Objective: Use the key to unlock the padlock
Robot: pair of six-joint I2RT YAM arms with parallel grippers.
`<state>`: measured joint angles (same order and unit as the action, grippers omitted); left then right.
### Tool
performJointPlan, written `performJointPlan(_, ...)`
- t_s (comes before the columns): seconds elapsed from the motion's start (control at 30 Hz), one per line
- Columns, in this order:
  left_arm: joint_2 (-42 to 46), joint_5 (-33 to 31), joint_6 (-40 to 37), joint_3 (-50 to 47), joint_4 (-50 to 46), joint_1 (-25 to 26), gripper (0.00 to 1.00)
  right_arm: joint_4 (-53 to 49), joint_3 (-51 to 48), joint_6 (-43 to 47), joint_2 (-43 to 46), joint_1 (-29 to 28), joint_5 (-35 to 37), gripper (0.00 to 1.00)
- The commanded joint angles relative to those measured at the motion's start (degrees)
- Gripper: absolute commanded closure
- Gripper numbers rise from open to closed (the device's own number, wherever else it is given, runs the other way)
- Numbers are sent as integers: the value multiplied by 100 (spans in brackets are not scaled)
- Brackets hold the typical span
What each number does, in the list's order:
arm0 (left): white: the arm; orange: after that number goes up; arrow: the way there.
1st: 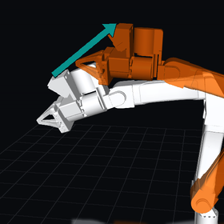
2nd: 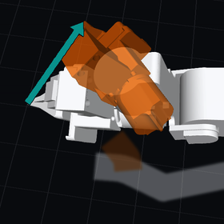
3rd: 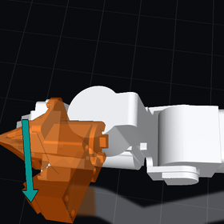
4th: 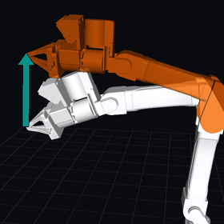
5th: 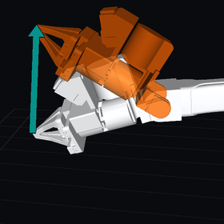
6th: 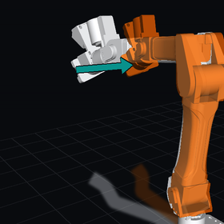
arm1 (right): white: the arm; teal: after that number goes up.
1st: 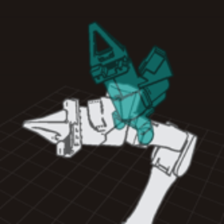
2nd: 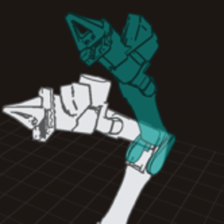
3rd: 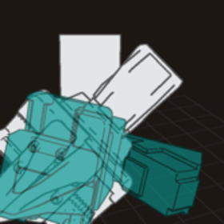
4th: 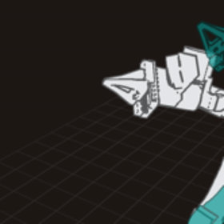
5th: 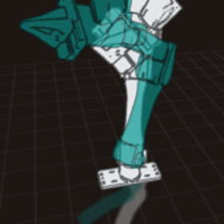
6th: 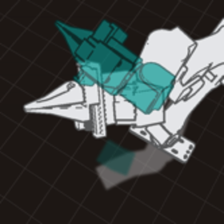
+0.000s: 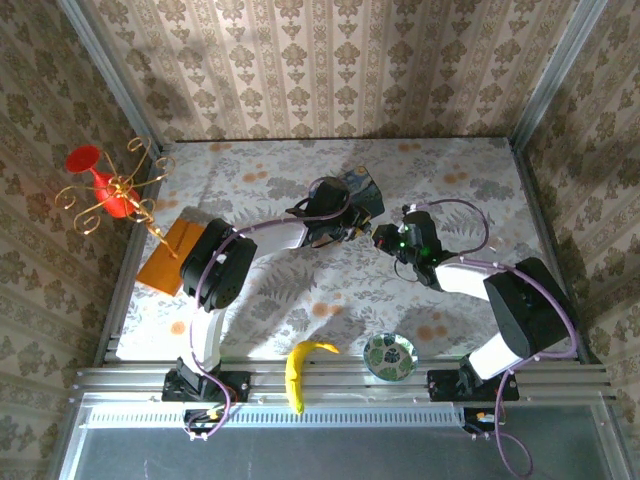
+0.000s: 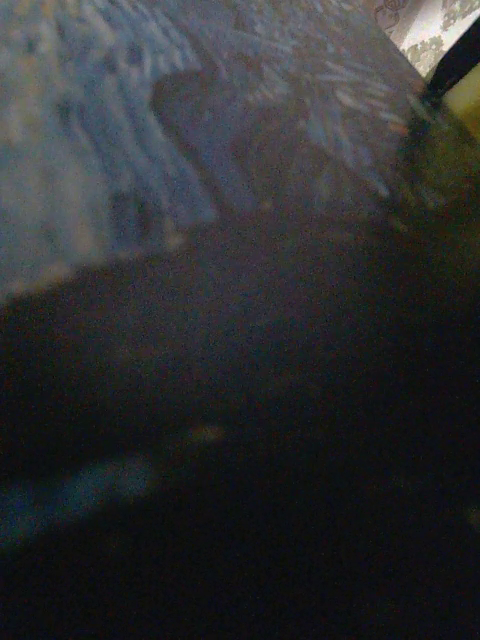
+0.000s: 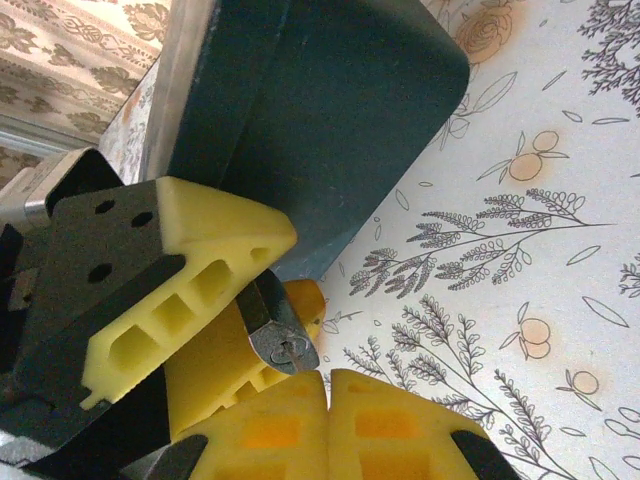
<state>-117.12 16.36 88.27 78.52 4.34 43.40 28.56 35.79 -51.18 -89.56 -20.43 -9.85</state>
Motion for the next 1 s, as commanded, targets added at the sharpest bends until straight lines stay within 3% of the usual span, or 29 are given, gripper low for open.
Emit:
performJointPlan(0.0, 374, 1856, 98, 33, -347, 584, 100, 760, 445, -489, -331, 168, -214, 100)
performJointPlan(0.2, 505, 1956, -26, -181, -522, 538, 100, 1125, 350, -960, -411, 599, -907, 100)
performJointPlan(0.6, 419, 2385, -56, -21, -772, 546, 100, 460, 700, -587, -246, 599, -738, 100)
performJointPlan(0.97, 447, 2284, 175, -144, -461, 468, 100, 329, 627, -481, -206, 305, -430, 100)
